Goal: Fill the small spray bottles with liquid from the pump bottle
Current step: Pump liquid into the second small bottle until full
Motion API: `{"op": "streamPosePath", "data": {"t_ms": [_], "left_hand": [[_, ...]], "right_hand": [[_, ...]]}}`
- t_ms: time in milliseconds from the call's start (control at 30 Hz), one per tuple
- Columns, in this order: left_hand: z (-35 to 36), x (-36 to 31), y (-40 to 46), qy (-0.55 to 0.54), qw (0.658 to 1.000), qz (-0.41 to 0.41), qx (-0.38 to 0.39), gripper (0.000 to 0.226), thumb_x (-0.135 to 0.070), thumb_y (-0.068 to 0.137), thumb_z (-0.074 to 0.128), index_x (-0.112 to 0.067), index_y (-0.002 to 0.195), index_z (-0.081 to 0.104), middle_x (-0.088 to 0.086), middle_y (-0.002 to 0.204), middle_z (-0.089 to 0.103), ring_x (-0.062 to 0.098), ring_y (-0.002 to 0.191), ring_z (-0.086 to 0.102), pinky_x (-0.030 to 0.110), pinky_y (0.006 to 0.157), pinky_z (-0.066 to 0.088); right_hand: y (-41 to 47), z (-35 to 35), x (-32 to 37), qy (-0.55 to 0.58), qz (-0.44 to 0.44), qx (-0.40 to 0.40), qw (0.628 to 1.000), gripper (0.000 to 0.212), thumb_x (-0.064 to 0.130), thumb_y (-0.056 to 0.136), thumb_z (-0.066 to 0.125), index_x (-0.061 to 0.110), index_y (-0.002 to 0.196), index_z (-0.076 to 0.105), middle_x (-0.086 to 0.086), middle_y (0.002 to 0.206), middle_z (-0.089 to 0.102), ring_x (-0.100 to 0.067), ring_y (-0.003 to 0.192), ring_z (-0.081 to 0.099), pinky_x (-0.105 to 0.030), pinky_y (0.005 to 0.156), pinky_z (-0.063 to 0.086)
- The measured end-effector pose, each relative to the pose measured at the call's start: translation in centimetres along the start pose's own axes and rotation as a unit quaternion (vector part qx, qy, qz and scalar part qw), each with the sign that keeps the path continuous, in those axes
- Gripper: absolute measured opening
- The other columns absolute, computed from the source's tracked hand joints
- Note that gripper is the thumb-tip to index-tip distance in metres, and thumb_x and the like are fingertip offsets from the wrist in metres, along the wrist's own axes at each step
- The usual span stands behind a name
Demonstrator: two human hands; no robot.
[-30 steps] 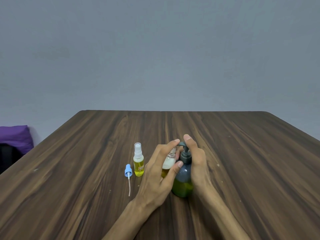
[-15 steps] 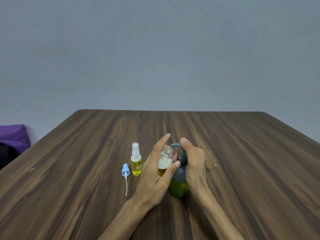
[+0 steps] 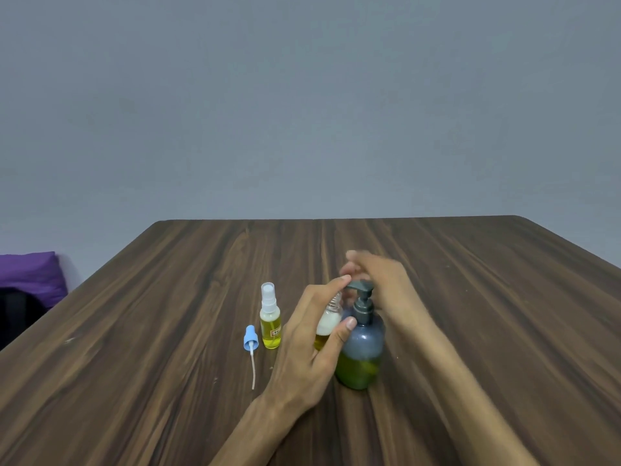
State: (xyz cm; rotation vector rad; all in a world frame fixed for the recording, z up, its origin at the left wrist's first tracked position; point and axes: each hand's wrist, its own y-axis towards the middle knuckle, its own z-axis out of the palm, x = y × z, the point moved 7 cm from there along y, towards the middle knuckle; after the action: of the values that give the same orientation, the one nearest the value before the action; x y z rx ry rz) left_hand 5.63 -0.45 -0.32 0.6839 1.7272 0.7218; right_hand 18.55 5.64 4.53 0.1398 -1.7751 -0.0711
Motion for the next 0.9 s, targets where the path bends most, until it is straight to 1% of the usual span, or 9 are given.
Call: {"op": "streamPosePath", "data": {"t_ms": [133,267,367,500,567,667,767,833,900], "left_hand": [[-0.4,0.6,0.1,0.026,0.999,-0.017,-0.018,0.049,-0.006,0.100,0.068,-0.017,0.147,0.059,-0.007,0.120,0.063,0.020,0.110,0.066,0.020,0.099,0.047],[-0.7,0.3,-0.1,0.033,0.999,0.004,-0.034,0.048,-0.007,0.098,0.071,-0.020,0.143,0.058,-0.009,0.122,0.064,0.016,0.114,0.066,0.017,0.101,0.045],[-0.6,0.5,-0.3,0.032,0.998,-0.015,-0.045,0.053,-0.011,0.097,0.072,-0.017,0.146,0.054,-0.016,0.134,0.064,0.009,0.125,0.065,0.014,0.105,0.046],[-0.7,0.5,-0.5,0.033,0.998,-0.022,-0.055,0.056,-0.012,0.096,0.073,-0.015,0.146,0.050,-0.032,0.139,0.058,0.001,0.128,0.062,0.010,0.104,0.045],[-0.7,0.6,-0.3,0.030,0.998,-0.029,-0.052,0.059,-0.012,0.095,0.073,-0.017,0.147,0.047,-0.035,0.139,0.057,-0.002,0.128,0.061,0.010,0.104,0.044],[-0.8,1.1,-0.3,0.011,0.998,-0.047,-0.050,0.064,-0.016,0.095,0.074,-0.019,0.152,0.042,-0.029,0.135,0.062,0.005,0.126,0.065,0.014,0.102,0.049],[-0.7,1.8,-0.3,0.000,0.998,-0.056,-0.032,0.069,-0.019,0.098,0.072,-0.017,0.157,0.036,-0.016,0.127,0.068,0.014,0.120,0.069,0.020,0.101,0.051],[-0.6,1.8,-0.3,-0.003,0.998,-0.060,-0.026,0.071,-0.023,0.099,0.071,-0.018,0.160,0.034,-0.014,0.124,0.068,0.016,0.118,0.069,0.019,0.100,0.050],[-0.6,1.8,-0.2,0.000,0.998,-0.059,-0.024,0.073,-0.028,0.100,0.070,-0.018,0.162,0.032,-0.017,0.122,0.067,0.014,0.115,0.069,0.017,0.098,0.049]], "right_hand": [[2.6,0.6,3.4,-0.110,-0.013,0.048,0.993,0.031,0.028,0.088,0.049,0.014,0.082,0.076,-0.004,0.078,0.079,-0.021,0.075,0.076,-0.051,0.087,0.063],[3.2,2.9,3.8,-0.278,-0.024,0.096,0.955,0.035,0.022,0.078,0.045,0.025,0.067,0.077,0.008,0.073,0.077,-0.016,0.082,0.075,-0.045,0.088,0.061],[3.2,3.1,2.4,-0.312,-0.001,0.099,0.945,0.035,0.024,0.076,0.045,0.024,0.067,0.078,0.006,0.074,0.076,-0.019,0.079,0.073,-0.046,0.083,0.062],[3.0,2.5,3.1,-0.378,-0.051,0.038,0.924,0.029,0.020,0.080,0.048,0.014,0.074,0.077,0.001,0.068,0.072,-0.026,0.074,0.068,-0.040,0.072,0.058],[3.1,2.8,3.6,-0.386,-0.067,0.047,0.919,0.027,0.019,0.080,0.050,0.013,0.072,0.075,0.001,0.064,0.069,-0.028,0.072,0.067,-0.040,0.069,0.055],[3.3,3.0,3.6,-0.387,-0.060,0.069,0.917,0.028,0.019,0.080,0.051,0.020,0.060,0.070,0.004,0.062,0.069,-0.023,0.071,0.066,-0.037,0.068,0.053],[3.1,3.4,2.9,-0.398,-0.054,0.078,0.913,0.033,0.017,0.083,0.051,0.020,0.051,0.057,0.005,0.058,0.062,-0.020,0.063,0.058,-0.031,0.060,0.042],[3.1,3.5,3.3,-0.415,-0.072,0.068,0.905,0.036,0.015,0.084,0.051,0.018,0.049,0.046,0.005,0.054,0.053,-0.018,0.058,0.047,-0.031,0.054,0.033],[3.0,3.4,4.1,-0.413,-0.091,0.065,0.904,0.035,0.015,0.083,0.050,0.016,0.048,0.044,0.003,0.055,0.057,-0.019,0.058,0.049,-0.031,0.054,0.032]]}}
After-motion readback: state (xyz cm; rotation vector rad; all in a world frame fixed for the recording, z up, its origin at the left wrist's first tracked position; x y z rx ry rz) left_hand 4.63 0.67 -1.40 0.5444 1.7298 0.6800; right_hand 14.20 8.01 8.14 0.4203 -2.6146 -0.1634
